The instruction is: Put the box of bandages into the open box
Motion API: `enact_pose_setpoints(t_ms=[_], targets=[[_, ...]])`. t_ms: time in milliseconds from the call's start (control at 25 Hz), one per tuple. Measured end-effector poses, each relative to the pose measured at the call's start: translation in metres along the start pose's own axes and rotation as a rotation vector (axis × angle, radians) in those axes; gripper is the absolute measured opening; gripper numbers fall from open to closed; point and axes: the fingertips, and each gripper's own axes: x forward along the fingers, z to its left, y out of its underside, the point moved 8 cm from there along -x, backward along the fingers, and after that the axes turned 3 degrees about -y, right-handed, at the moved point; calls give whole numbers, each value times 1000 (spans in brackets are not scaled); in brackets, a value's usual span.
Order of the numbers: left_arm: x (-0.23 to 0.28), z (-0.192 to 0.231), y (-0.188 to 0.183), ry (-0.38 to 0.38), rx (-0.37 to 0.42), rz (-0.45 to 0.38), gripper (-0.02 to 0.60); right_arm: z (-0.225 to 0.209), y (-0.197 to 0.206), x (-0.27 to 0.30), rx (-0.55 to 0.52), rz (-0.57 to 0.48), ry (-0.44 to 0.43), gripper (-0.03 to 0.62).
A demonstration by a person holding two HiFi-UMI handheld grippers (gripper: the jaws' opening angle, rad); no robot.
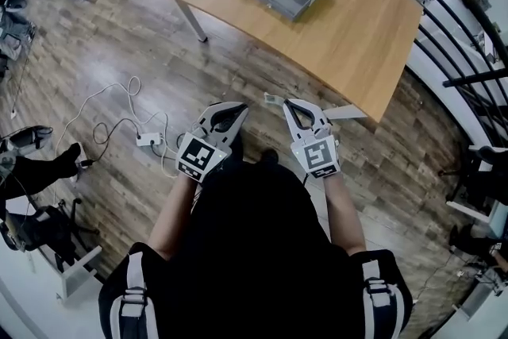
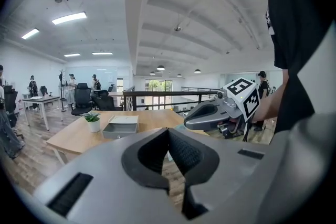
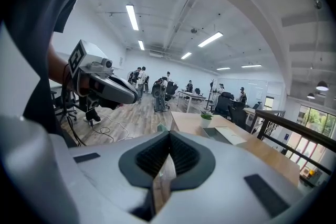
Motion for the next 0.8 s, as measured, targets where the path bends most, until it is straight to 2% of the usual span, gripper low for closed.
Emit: enact_pose_setpoints(t_ms=[800], targets=[[10,70,-5,28,-12,-2,23,-18,-27,57,-3,42,74,25]])
